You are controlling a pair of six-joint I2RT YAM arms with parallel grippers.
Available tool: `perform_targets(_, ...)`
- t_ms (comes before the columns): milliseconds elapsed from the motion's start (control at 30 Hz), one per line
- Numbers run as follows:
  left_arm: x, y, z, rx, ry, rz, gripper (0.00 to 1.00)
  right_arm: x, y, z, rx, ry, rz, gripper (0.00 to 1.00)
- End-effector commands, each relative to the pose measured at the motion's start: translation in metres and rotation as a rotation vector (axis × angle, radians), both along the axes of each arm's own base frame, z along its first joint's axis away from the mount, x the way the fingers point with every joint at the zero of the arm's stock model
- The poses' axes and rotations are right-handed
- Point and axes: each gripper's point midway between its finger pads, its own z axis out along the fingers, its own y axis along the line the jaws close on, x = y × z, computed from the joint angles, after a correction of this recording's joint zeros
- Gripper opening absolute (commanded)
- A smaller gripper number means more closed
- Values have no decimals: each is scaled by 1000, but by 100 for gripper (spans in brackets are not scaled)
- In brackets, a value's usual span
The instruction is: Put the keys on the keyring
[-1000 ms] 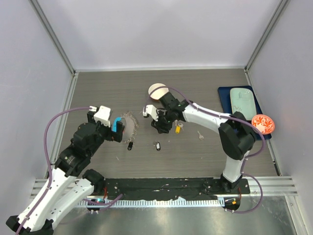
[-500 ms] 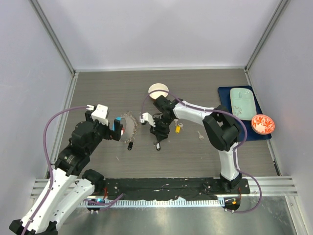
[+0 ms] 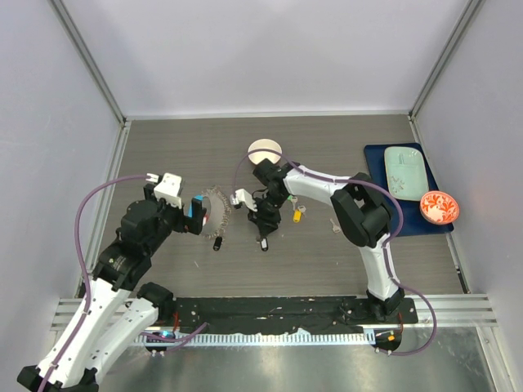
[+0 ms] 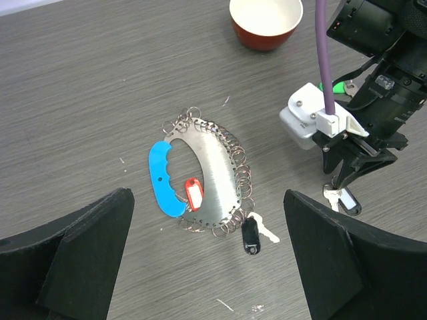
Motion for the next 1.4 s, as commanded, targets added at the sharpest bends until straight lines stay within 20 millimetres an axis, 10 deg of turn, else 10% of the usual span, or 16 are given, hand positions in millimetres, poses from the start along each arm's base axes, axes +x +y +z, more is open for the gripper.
perform_targets(0,3,-4,10,-28,-26,-11,99,-6,2,2,-4,37,33,33)
perform_targets(533,3,-5,9,-36,-18,-16,100,-9,-5,9,-30,39,29,8)
perform_targets(1367,-8,-33,10,-182,16,-125,100,-16,19,112,247,-320,-313,2)
